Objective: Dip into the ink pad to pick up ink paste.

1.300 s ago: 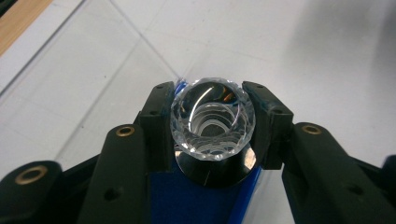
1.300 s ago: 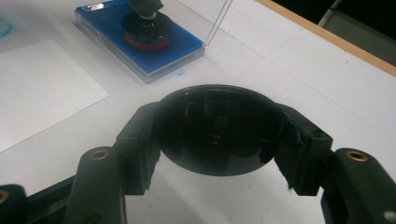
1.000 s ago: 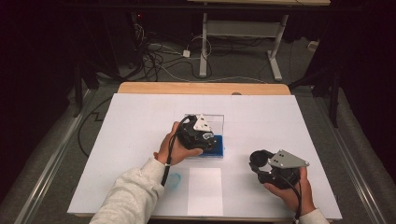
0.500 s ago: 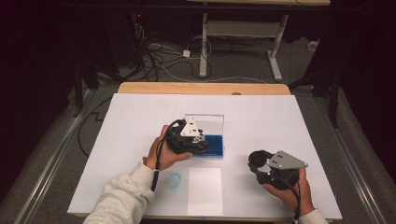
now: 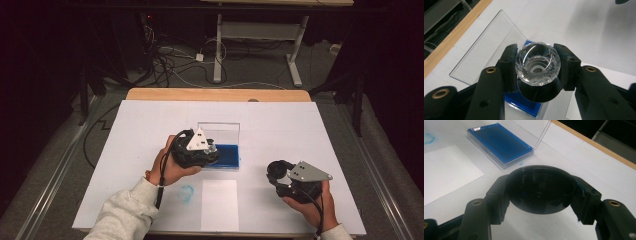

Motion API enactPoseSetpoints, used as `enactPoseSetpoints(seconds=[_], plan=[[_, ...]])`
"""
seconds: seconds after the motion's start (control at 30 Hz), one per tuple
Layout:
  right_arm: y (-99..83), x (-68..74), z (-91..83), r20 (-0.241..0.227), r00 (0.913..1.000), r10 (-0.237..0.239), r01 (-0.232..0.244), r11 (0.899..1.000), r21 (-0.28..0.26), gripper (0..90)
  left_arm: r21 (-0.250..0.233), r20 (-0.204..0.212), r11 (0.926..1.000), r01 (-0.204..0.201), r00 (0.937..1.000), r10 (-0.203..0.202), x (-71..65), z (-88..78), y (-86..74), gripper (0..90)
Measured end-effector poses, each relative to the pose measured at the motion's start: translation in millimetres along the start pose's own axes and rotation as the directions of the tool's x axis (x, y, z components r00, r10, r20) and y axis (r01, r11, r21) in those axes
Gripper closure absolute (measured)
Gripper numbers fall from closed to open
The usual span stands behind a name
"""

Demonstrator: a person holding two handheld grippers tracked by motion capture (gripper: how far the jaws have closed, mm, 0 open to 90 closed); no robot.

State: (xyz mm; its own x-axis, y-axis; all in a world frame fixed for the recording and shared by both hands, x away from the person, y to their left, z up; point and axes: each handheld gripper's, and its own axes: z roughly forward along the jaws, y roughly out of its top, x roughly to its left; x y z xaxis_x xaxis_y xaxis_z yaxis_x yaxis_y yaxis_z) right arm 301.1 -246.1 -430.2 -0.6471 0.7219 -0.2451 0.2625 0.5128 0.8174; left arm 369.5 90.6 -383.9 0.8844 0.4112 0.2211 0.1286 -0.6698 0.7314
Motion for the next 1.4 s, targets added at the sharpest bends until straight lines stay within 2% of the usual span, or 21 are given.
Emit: enactPoseSetpoints(seconds=[0.2,0.67,1.03,1.4], plan=[[0.8,0.3,-0.8,-0.004,1.0000,-0.002,0.002,1.000,-0.006,38.3,-0.005,-0.003,1.0000,-0.007,1.0000,0.007,-3.6,-8.8,-1.8,55.1],[2.7,1.1,-1.7,-0.010,0.9999,-0.003,0.003,1.000,-0.006,38.4,-0.019,0.003,0.9997,0.011,0.9999,-0.011,-6.2,-23.1,-15.2,55.1],[3.9,0.2,-2.7,-0.018,0.9998,-0.010,0.010,1.000,-0.007,38.5,-0.037,0.027,0.9989,0.028,0.9993,-0.027,-9.3,-32.5,-20.6,55.1],[3.8,-1.6,-3.3,-0.008,1.0000,-0.002,0.002,1.000,-0.007,38.4,-0.043,0.052,0.9988,0.022,0.9985,-0.020,-13.0,-36.8,-23.7,55.1]])
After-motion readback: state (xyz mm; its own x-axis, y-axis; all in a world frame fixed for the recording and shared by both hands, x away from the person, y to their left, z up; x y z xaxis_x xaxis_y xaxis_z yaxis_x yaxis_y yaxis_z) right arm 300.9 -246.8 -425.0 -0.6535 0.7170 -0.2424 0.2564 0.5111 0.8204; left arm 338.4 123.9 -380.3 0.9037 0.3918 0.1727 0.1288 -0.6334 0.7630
